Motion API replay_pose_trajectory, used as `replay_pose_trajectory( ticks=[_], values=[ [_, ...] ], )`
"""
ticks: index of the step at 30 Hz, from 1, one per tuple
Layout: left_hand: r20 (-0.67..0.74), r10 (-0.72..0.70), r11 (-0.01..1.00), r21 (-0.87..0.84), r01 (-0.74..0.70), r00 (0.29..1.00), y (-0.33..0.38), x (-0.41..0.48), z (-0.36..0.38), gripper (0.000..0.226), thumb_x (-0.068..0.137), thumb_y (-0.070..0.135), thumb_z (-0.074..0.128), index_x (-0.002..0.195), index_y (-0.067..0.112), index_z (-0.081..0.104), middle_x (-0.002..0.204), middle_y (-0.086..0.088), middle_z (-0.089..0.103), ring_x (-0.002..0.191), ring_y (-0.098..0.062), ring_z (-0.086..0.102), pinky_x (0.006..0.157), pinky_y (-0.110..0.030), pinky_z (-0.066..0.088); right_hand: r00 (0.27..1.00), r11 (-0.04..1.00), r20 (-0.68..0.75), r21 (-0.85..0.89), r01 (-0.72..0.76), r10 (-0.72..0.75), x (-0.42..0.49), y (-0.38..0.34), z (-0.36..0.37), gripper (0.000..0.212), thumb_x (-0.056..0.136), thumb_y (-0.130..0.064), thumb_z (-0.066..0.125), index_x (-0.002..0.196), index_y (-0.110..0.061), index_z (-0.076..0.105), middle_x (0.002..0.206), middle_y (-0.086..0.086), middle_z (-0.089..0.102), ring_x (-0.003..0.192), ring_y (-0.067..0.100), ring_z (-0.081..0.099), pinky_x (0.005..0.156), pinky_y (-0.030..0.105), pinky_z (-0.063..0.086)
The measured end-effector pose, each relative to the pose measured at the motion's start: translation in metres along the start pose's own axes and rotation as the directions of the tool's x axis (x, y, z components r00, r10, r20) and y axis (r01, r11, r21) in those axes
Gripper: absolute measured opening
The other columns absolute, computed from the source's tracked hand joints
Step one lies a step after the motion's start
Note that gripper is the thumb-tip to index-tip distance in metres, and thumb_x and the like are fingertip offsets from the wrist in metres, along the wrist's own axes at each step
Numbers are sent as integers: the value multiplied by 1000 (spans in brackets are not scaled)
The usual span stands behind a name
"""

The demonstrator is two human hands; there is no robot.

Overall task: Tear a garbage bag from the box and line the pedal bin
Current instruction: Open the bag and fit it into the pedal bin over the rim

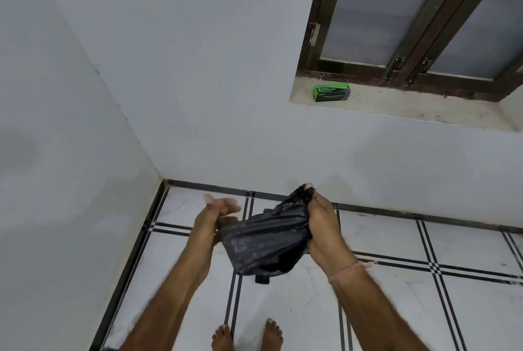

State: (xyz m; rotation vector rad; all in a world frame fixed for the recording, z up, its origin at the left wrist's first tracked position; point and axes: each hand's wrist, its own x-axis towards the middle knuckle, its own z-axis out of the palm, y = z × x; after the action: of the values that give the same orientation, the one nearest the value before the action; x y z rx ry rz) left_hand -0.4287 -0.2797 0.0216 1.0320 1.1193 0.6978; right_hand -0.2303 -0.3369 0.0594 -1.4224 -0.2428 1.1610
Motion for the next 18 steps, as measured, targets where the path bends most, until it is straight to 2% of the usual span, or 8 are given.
replay_pose_trajectory(
  ticks=[1, 3, 6, 11, 13, 15, 16, 18],
  values=[
    [72, -10, 999, 37, 7, 997, 7, 4, 3, 101, 58, 105, 38, 114, 28, 72, 116, 10, 76, 112, -15, 70, 91, -33, 52, 999, 999, 27, -41, 26, -24, -1, -2, 1, 39, 104, -42, 59, 75, -18, 69, 92, 27, 69, 88, 39, 67, 91, 61, 56],
    [252, -36, 990, 139, 1, 967, 21, 6, 14, 92, 63, 100, 47, 121, 32, 69, 120, 10, 75, 116, -12, 69, 95, -33, 53, 995, 996, 84, -76, 55, -49, 0, -4, 5, 43, 107, -38, 56, 69, -19, 65, 71, 10, 71, 67, 25, 68, 68, 36, 61],
    [417, -41, 975, 214, -55, 908, 30, 2, 29, 57, 89, 62, 67, 104, 7, 69, 96, -5, 77, 86, -19, 74, 79, -32, 56, 990, 994, 132, -88, 70, -58, -3, -9, 10, 44, 110, -24, 50, 67, -17, 56, 54, -3, 62, 48, 10, 57, 46, 18, 47],
    [350, -72, 997, 45, 60, 934, 27, -4, 34, 29, 92, 32, 74, 86, 3, 74, 80, -13, 72, 67, -19, 66, 63, -26, 54, 985, 982, 149, -155, 112, -89, 0, -11, 6, 41, 110, -25, 51, 73, -15, 64, 67, 2, 72, 59, 12, 67, 56, 22, 53],
    [268, -60, 997, -24, 69, 962, 26, -6, 41, 28, 87, 31, 77, 77, 5, 72, 75, -14, 70, 64, -20, 63, 61, -25, 52, 965, 880, 31, -403, 251, -261, 9, 1, 3, 23, 108, -24, 53, 91, -20, 66, 85, -2, 72, 77, 16, 67, 68, 25, 51],
    [152, -61, 991, -107, 78, 987, 23, -6, 48, 28, 81, 29, 80, 67, 10, 67, 69, -12, 66, 60, -19, 59, 57, -24, 52, 855, 722, -103, -593, 357, -508, 8, 6, -2, 9, 104, -31, 58, 106, -23, 60, 101, -5, 65, 88, 14, 61, 75, 24, 46],
    [105, -69, 985, -153, 85, 992, 22, -6, 50, 28, 79, 29, 81, 67, 10, 66, 72, -14, 65, 61, -20, 59, 58, -25, 53, 804, 686, -108, -596, 418, -584, 3, 6, -3, 13, 103, -35, 61, 105, -22, 59, 102, -6, 65, 88, 9, 60, 74, 21, 45],
    [62, -86, 965, -244, 98, 994, 23, -6, 52, 29, 77, 31, 83, 78, 4, 71, 83, -20, 67, 66, -24, 63, 63, -28, 58, 860, 760, 31, -454, 466, -509, -10, 5, 1, 21, 99, -40, 66, 99, -19, 63, 93, -6, 68, 80, 4, 60, 70, 16, 46]
  ],
)
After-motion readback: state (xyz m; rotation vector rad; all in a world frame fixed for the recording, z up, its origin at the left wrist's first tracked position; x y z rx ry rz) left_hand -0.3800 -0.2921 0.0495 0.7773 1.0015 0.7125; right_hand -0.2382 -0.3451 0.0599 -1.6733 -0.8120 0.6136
